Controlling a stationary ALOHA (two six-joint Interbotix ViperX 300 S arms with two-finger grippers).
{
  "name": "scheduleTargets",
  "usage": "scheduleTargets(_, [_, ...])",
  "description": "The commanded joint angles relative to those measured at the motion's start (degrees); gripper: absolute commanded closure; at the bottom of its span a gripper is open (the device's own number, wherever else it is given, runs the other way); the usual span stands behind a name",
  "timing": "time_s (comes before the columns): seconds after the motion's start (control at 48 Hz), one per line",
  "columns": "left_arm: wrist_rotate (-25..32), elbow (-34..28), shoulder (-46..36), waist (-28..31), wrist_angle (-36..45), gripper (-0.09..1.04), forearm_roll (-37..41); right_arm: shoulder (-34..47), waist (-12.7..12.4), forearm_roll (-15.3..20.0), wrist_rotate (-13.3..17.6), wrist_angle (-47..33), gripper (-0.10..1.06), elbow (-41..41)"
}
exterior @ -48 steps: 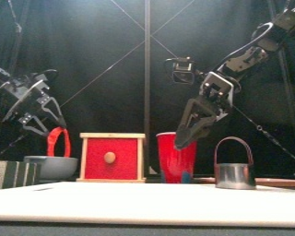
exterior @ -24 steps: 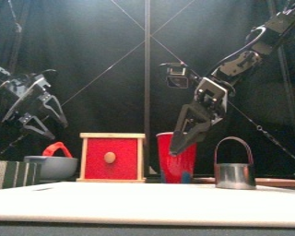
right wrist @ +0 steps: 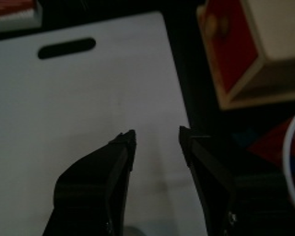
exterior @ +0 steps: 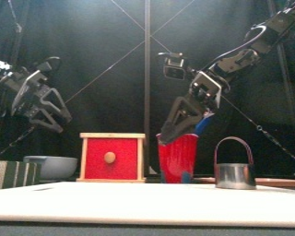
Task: Get the cutter from the drawer then cut the dough then place the extra dough in the bowl
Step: Place the extra dough in the bowl
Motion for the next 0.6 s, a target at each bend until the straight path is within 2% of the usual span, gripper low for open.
scheduleTargets(0.021, [0.0, -0.6, 0.0, -4.6, -4.7, 0.02, 7.7, -2.6, 0.2, -3.9, 0.0, -8.9, 0.17, 0.6])
scheduleTargets(0.146, [0.0, 0.6, 0.1, -7.4, -10.0, 0.02, 14.2, -2.6, 0.0, -6.8, -0.1, -15.0, 0.17, 1.5])
scheduleTargets(0.271, [-0.1, 1.5, 0.0, -8.6, -12.7, 0.02, 16.7, -2.6, -0.1, -9.5, -0.2, -19.4, 0.17, 2.0])
scheduleTargets(0.604, [-0.2, 3.3, 0.0, -8.7, -13.0, 0.02, 14.8, -1.7, -0.4, -10.0, 0.5, -22.1, 0.17, 1.3])
